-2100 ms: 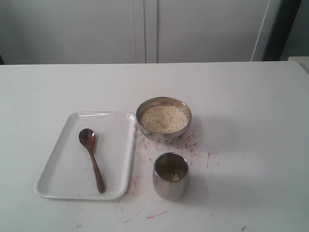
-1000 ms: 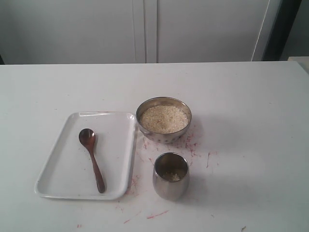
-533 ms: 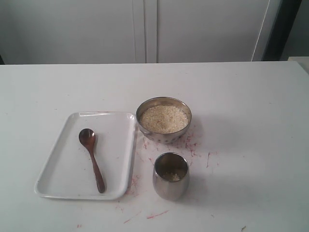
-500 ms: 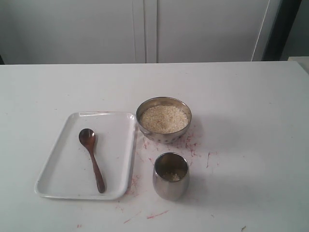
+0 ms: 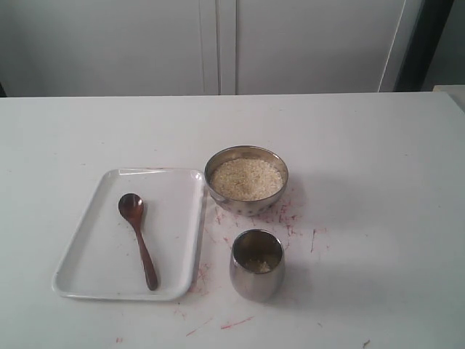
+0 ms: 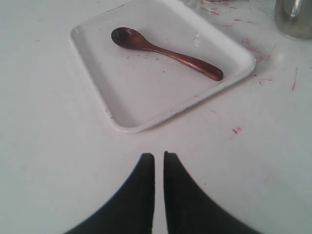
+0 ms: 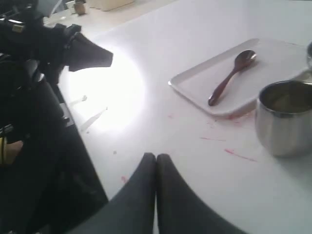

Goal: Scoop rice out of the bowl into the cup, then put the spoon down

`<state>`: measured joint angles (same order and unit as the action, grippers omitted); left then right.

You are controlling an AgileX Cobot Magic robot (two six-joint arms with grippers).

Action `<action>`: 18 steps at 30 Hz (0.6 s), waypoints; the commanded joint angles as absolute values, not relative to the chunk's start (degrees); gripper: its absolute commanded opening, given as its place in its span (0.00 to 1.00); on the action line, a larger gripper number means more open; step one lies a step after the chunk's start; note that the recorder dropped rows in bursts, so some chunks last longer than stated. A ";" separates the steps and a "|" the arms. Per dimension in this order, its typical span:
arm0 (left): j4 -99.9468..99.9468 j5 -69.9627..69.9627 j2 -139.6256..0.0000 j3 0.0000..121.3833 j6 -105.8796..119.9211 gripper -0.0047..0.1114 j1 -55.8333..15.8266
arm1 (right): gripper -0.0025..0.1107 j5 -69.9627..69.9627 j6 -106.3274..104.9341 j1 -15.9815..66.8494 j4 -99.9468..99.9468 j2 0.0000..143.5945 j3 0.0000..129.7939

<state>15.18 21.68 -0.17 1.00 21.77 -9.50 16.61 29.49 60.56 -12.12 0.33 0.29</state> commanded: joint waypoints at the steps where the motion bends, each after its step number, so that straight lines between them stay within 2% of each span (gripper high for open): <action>1: 15.37 21.87 0.00 0.70 21.53 0.16 -9.90 | 0.02 16.67 29.71 54.30 -12.21 0.00 0.00; 18: 15.37 21.87 0.00 0.70 21.53 0.16 -9.90 | 0.02 16.67 29.71 26.42 -12.21 0.00 0.00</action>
<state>15.18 21.68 -0.17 1.00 21.77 -9.50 16.61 29.49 30.10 -12.12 0.33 0.29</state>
